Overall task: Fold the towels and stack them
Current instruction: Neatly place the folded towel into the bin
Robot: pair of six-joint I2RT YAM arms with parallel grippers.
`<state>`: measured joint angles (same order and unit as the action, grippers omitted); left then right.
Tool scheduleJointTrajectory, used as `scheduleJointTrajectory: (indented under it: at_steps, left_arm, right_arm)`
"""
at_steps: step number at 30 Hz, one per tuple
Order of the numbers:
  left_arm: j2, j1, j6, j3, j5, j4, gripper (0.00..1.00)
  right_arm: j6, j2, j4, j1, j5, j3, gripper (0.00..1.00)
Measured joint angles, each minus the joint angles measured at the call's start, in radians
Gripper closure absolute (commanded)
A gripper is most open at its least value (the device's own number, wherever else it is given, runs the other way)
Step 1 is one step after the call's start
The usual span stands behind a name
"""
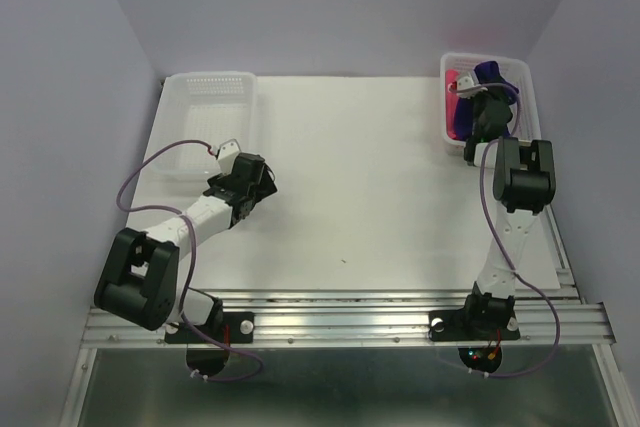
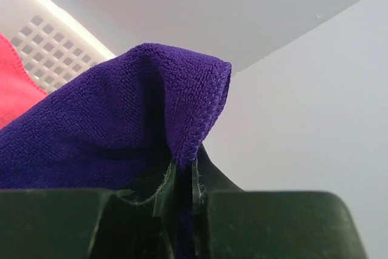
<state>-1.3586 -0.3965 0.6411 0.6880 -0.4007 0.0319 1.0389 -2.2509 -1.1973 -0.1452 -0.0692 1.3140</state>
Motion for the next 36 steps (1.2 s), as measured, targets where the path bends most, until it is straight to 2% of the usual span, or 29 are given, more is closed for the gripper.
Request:
scheduleJointTrajectory:
  at_steps: [17,20,21,22,26,28,36]
  left_arm:
    - [-0.041,0.006,0.0,0.008,0.005,-0.006,0.01]
    - [-0.041,0.006,-0.001,0.008,0.005,-0.006,0.01]
    - [-0.041,0.006,-0.001,0.008,0.005,-0.006,0.01]
    - [-0.041,0.006,-0.001,0.008,0.006,-0.006,0.01]
    - [-0.047,0.006,-0.001,0.009,0.009,-0.006,0.01]
    - [-0.048,0.006,-0.001,0.009,0.012,-0.006,0.01]
    - [-0.047,0.006,-0.001,0.009,0.025,-0.007,0.01]
  right_arm:
    - [-0.002,-0.001,0.011,0.005,0.006,0.06,0.78]
    - [0.004,-0.002,0.016,0.005,0.013,0.06,0.68]
    - [0.005,-0.002,0.018,0.005,0.016,0.06,0.5]
    - [0.003,-0.002,0.021,0.005,0.017,0.06,0.37]
    - [0.008,-0.002,0.038,0.008,0.021,0.07,0.07]
    - [0.011,-0.003,0.04,0.008,0.021,0.077,0.0]
    - [-0.028,-0.003,0.052,0.009,0.009,0.099,0.0]
